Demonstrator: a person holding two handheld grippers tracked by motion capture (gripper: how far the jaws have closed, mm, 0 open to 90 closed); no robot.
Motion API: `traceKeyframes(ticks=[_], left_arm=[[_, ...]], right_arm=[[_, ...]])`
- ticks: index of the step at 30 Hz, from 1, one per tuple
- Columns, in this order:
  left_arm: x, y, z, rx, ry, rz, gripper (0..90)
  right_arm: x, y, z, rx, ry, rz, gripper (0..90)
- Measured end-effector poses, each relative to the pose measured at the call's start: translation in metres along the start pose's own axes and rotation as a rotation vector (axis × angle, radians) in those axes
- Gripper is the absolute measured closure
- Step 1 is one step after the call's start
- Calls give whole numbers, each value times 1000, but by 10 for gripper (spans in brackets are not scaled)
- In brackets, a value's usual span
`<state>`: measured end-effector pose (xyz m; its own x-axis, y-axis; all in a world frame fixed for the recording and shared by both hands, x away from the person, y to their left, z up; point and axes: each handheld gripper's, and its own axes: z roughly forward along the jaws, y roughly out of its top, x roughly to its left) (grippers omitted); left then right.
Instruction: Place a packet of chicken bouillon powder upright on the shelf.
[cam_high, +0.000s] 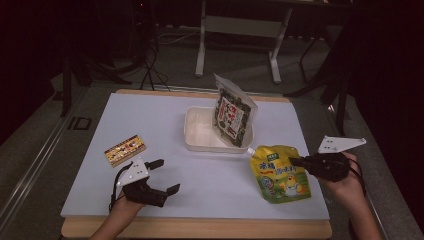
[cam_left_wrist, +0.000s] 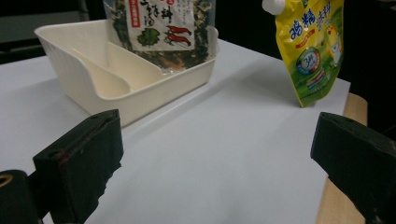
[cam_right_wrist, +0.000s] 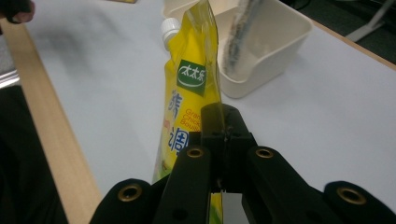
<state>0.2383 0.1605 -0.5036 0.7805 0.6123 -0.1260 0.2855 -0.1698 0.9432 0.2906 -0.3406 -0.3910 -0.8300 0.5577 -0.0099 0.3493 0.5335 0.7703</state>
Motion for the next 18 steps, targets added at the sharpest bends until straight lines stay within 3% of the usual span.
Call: traceKeyframes(ticks=[3,6,13,18], left_arm=[[0,1,0,-4,-10,-1,27],[-1,2,0,-11,-15,6,27],[-3,8,4,-29,-48,-15,27],[-7,20,8,17,-98,-21,29]], right_arm=[[7,4,-1,1,18,-17,900],[13,9,-2,-25,67,-20,900],[17,22,-4,-65,71,-40,900],[26,36,-1,-87,102,-60,900]])
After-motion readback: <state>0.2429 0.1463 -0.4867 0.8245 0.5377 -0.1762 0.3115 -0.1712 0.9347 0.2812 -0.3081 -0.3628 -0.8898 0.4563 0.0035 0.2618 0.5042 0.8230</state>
